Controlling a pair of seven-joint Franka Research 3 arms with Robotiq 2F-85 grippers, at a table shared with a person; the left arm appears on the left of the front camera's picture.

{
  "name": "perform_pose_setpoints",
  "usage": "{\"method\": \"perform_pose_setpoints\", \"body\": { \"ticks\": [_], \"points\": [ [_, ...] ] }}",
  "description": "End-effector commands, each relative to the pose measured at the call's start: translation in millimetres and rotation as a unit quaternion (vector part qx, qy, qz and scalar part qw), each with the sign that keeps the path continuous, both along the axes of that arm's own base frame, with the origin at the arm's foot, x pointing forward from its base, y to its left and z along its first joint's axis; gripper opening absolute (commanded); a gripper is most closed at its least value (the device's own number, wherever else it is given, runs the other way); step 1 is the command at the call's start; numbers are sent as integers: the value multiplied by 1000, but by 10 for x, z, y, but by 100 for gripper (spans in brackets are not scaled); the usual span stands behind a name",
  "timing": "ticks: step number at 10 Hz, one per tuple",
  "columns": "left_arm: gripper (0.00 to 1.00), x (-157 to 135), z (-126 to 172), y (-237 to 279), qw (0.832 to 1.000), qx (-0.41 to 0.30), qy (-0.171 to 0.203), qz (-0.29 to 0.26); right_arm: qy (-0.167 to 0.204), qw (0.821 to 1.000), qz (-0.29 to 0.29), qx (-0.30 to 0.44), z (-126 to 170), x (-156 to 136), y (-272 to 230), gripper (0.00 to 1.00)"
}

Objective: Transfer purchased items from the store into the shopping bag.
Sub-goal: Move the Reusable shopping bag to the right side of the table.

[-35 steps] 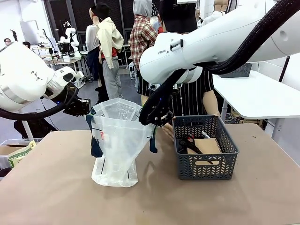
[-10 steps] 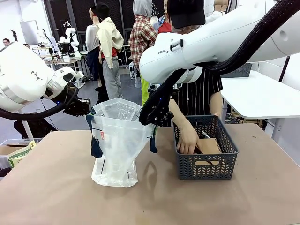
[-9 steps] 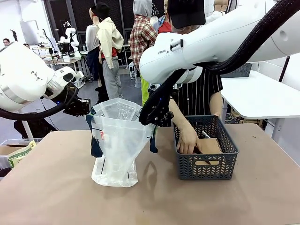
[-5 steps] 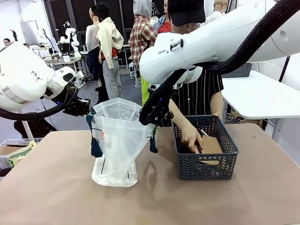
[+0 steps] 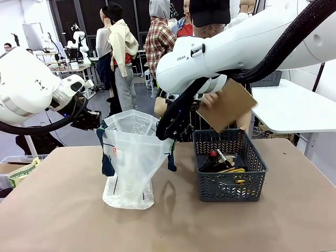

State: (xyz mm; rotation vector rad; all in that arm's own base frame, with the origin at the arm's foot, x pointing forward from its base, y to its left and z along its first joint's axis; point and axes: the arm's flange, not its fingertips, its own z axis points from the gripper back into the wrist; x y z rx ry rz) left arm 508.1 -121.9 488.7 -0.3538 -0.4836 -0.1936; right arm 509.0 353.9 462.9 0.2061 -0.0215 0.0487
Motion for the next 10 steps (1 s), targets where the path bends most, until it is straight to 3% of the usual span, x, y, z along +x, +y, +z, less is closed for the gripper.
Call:
{"method": "perform_pose_setpoints", "body": {
  "ticks": [1,10],
  "points": [
    [0,-43,-5,28,1000,1,-7,5,1,1000,-2,2,11,-7,-17,0],
    [0,-43,-5,28,1000,1,-7,5,1,1000,-2,2,11,-7,-17,0]
  ]
}}
